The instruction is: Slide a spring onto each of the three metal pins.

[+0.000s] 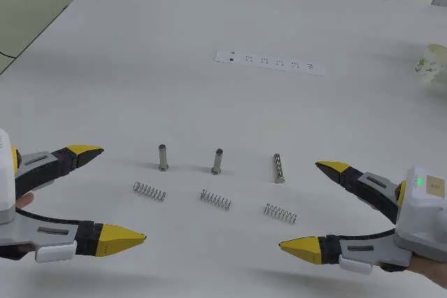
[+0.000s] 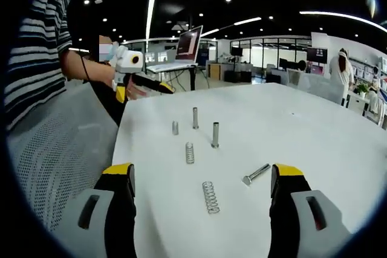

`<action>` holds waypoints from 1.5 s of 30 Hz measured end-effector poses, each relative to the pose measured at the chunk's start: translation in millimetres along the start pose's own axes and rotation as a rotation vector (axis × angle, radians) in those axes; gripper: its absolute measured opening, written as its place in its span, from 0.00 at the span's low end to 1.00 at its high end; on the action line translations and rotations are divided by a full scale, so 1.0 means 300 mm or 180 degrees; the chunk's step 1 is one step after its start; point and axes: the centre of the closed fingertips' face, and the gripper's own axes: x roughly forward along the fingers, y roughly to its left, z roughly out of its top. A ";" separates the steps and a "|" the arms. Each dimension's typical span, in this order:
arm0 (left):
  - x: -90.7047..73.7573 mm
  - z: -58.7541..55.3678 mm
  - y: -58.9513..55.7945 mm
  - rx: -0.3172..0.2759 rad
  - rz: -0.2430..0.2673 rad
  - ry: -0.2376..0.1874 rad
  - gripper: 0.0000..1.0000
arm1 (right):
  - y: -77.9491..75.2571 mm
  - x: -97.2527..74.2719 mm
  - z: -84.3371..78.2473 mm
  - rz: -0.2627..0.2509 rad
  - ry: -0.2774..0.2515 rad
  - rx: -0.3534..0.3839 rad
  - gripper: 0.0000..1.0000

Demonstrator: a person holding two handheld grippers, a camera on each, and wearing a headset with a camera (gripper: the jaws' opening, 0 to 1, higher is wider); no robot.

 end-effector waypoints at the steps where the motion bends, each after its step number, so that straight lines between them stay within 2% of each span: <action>1: 0.001 0.002 -0.001 -0.0007 -0.0004 -0.0007 0.98 | -0.001 0.000 0.000 0.0000 -0.0002 0.0003 0.94; 45: 0.010 0.002 -0.005 -0.0023 -0.0014 -0.0031 0.98 | 0.001 -0.005 -0.003 0.0012 0.0005 0.0021 0.93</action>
